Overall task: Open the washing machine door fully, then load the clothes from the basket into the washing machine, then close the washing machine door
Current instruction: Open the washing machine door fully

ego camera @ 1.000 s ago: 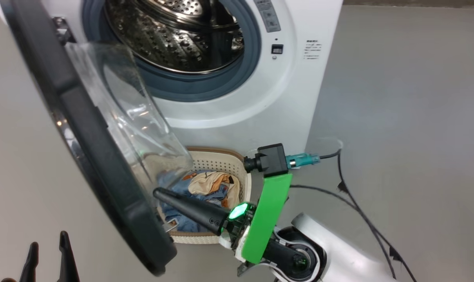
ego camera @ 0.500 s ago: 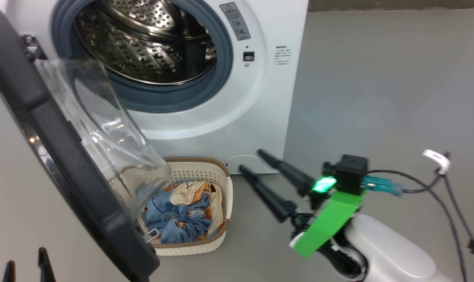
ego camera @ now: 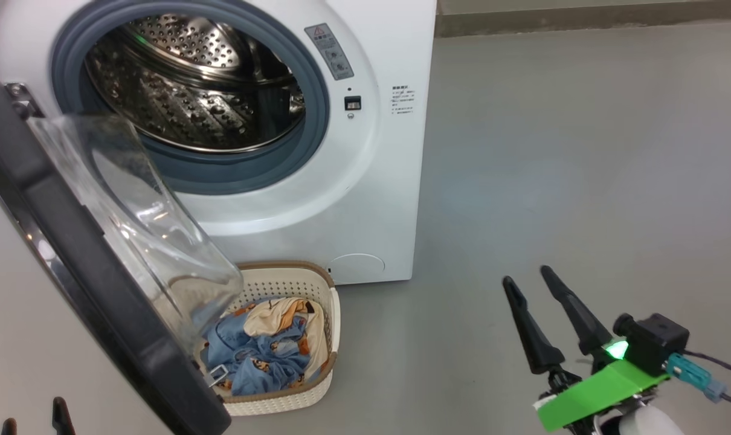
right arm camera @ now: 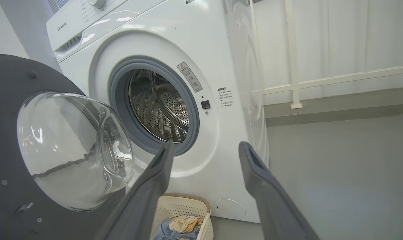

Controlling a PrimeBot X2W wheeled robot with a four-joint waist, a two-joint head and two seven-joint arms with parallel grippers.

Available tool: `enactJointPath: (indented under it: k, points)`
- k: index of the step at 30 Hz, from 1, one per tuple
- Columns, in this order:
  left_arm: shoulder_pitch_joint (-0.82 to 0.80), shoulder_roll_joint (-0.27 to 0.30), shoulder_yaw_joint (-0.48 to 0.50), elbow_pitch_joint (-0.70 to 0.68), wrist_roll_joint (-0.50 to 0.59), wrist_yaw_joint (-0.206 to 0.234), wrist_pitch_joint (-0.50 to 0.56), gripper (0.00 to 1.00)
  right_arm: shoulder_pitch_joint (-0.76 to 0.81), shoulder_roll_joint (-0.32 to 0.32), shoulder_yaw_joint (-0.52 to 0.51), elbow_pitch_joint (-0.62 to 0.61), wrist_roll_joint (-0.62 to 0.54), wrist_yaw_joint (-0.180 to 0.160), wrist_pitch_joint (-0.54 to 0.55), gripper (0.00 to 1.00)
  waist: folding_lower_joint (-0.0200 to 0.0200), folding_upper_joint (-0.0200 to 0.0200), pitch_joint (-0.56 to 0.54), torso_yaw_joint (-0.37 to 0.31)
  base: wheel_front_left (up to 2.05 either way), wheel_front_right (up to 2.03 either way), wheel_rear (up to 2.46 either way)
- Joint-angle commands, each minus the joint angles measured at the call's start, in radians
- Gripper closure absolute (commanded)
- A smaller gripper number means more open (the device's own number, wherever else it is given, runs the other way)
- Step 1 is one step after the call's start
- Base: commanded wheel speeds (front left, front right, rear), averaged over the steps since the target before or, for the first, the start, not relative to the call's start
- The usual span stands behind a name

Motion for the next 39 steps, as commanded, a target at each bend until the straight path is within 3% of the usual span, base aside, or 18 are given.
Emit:
enactJointPath:
  k: [1,7,13,39]
  points:
    - [-0.005,0.017,0.037,-0.025,0.012,-0.002,-0.007,0.0,0.014,0.017,-0.026,-0.033,-0.049,0.003,-0.012,0.0,0.0,-0.0001,-0.011,-0.009,0.0,0.0,0.0]
    - [0.025,0.017,0.05,-0.024,0.009,-0.002,-0.007,0.0,0.085,0.08,-0.181,-0.045,-0.157,0.003,-0.012,0.0,0.0,-0.0001,-0.035,-0.026,0.0,0.0,0.0]
    - [0.049,0.017,0.058,-0.026,0.007,-0.002,-0.007,0.0,0.145,0.109,-0.266,-0.042,-0.265,0.003,-0.012,0.0,0.0,-0.0001,-0.048,-0.03,0.0,0.0,0.0]
    - [0.05,0.018,0.044,-0.028,0.011,-0.002,-0.007,0.0,0.16,0.128,-0.306,0.007,-0.335,0.003,-0.012,0.0,0.0,-0.0001,-0.045,-0.024,0.0,0.0,0.0]
